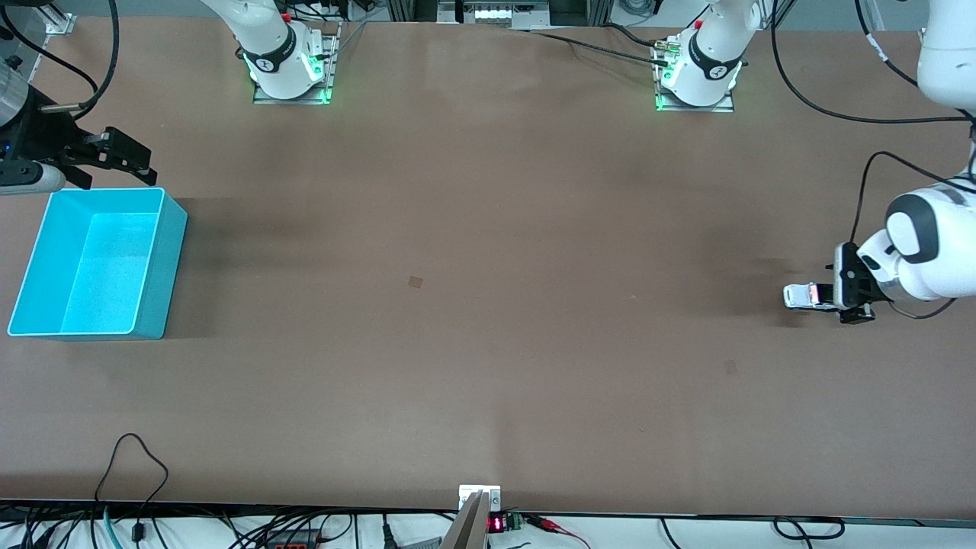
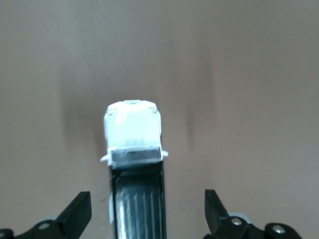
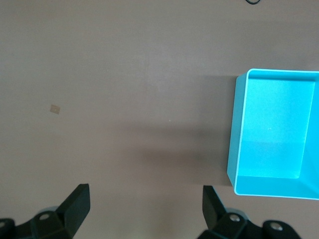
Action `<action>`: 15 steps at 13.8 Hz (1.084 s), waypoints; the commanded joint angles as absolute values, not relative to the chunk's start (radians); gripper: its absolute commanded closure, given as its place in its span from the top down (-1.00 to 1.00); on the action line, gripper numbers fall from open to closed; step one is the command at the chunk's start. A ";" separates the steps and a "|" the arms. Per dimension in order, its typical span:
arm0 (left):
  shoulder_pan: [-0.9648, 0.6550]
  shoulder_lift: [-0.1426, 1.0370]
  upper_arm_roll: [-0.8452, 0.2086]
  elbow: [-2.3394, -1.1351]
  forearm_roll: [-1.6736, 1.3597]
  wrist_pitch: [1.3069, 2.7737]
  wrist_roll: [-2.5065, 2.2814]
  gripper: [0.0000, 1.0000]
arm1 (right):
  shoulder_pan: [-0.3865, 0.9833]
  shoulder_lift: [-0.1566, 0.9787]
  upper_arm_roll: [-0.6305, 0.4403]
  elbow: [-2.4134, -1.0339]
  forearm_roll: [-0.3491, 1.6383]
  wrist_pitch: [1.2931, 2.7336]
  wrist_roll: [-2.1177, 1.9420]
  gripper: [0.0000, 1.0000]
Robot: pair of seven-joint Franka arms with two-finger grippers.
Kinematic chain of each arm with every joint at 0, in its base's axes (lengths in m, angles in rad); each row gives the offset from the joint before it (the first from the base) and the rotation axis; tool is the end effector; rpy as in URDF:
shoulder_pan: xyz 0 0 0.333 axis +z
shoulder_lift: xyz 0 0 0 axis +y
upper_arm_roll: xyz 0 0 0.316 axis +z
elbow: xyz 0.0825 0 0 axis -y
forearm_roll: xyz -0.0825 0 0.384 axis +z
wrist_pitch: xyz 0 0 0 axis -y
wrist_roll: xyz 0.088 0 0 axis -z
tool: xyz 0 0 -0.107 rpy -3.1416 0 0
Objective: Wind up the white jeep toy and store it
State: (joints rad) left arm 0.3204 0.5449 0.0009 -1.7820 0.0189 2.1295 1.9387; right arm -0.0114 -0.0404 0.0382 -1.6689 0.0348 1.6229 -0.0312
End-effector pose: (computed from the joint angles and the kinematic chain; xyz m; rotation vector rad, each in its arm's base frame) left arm 0.6028 0.2015 0.2349 2.0354 -2.1576 -0.1461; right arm 0.5449 0.0186 0.6048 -3.1071 -0.0871 0.0086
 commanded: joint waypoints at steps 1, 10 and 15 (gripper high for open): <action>0.262 0.520 0.006 -1.685 0.034 1.963 1.858 1.00 | -0.015 -0.061 0.044 -1.684 0.041 1.618 -0.021 1.00; 0.034 0.390 -0.003 -1.551 0.107 1.634 1.211 1.00 | -0.014 -0.060 0.044 -1.683 0.040 1.618 -0.023 1.00; -0.092 0.328 0.000 -1.402 0.089 1.442 0.682 1.00 | -0.012 -0.060 0.046 -1.683 0.025 1.618 -0.017 1.00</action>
